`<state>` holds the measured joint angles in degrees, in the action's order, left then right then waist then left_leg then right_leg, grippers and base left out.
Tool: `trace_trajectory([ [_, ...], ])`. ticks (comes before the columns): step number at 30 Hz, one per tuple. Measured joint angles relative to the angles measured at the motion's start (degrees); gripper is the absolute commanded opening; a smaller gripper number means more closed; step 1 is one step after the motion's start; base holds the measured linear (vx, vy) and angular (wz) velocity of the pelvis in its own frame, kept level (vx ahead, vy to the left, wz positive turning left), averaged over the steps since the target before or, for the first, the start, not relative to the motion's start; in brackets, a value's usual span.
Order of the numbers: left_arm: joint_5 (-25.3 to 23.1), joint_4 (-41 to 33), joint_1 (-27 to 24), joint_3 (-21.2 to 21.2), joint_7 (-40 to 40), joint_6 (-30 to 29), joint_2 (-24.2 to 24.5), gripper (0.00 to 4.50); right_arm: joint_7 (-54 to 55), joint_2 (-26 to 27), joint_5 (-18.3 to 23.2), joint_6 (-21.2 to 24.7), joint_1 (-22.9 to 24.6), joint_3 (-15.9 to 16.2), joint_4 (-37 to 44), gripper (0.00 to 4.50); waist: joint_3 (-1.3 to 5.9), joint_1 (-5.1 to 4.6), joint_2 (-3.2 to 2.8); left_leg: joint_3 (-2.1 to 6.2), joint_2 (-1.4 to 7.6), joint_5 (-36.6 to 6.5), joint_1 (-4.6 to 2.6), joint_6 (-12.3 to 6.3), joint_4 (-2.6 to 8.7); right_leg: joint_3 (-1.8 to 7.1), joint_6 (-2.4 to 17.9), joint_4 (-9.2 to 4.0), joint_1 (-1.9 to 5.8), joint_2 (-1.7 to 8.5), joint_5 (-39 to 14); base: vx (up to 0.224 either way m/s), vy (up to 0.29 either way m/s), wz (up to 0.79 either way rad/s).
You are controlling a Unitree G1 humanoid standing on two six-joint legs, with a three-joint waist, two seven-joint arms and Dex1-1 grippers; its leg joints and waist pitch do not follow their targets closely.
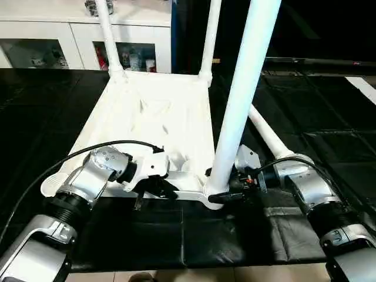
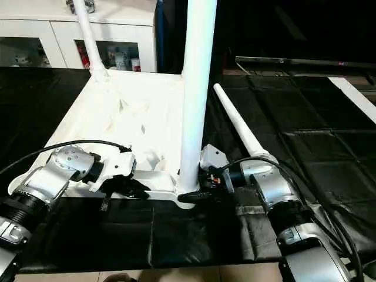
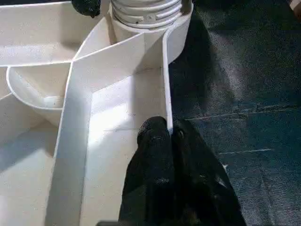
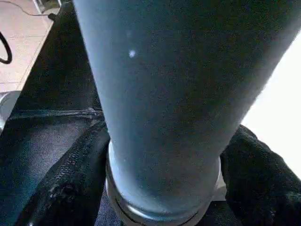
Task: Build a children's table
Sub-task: Rotate leg to tighten
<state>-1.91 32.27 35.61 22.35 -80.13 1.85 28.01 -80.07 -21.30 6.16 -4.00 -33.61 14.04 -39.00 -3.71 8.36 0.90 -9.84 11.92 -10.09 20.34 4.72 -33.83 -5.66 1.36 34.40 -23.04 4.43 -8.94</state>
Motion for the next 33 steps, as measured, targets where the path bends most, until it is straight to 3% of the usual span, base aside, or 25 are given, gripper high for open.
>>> trace_trajectory([
  [6, -0.01, 0.21, 0.02, -0.01, 0.0, 0.55, 0.01, 0.0, -0.02, 0.03, 0.0, 1.21, 0.0, 0.0, -0.09, 3.42, 0.0, 0.0, 0.0, 0.0, 0.0, 0.0, 0.0, 0.0, 0.0, 0.0, 0.0, 0.0, 0.0, 0.0, 0.0, 0.0, 0.0, 0.0],
  [12, -0.03, 0.54, 0.17, -0.01, 0.0, 0.62, 0.01, 0.0, -0.35, 0.23, 0.3, 2.33, -0.01, -0.01, -0.16, 2.89, 0.0, -0.05, 0.0, 0.0, 0.0, 0.0, -0.01, 0.0, 0.0, 0.0, 0.0, 0.01, 0.0, 0.0, 0.0, 0.0, 0.0, 0.0],
  [19, 0.05, 0.56, 0.19, -0.05, 0.0, 0.47, 0.0, 0.0, -0.25, 0.3, 0.89, 3.49, 0.17, -0.15, 0.03, 2.76, 0.0, -0.05, 0.0, 0.0, 0.0, 0.0, -0.01, 0.0, 0.0, 0.0, 0.0, 0.02, 0.0, 0.0, 0.0, 0.0, 0.0, 0.0],
  [27, 0.78, -3.58, -1.78, -2.32, 3.53, -8.1, -0.53, 0.0, 7.07, 3.4, 3.09, 7.02, 5.24, -4.17, 4.93, 2.75, -0.02, -0.38, -0.05, 0.0, 0.01, 0.0, -0.05, 0.0, 0.0, 0.01, 0.03, 0.04, -0.02, 0.0, 0.02, 0.0, 0.0, 0.0],
  [30, 0.11, -9.21, -4.7, -4.71, 10.8, -15.69, -2.41, 0.0, 17.69, 7.19, 3.37, 10.92, 8.65, -8.17, 8.68, 2.75, -0.02, -1.81, -0.06, 0.0, -0.01, 0.0, -0.15, 0.01, 0.0, 0.04, 0.03, 0.04, -0.03, -0.01, 0.02, 0.0, 0.0, 0.0],
  [33, -0.16, -13.5, -6.86, -6.03, 15.99, -21.3, -4.57, 0.0, 26.02, 10.0, 3.13, 13.21, 9.14, -10.39, 9.85, 2.75, -0.02, -3.35, -0.06, 0.0, -0.03, 0.0, -0.22, 0.02, 0.04, 0.04, 0.02, 0.02, -0.06, -0.02, 0.02, 0.0, 0.0, 0.0],
])
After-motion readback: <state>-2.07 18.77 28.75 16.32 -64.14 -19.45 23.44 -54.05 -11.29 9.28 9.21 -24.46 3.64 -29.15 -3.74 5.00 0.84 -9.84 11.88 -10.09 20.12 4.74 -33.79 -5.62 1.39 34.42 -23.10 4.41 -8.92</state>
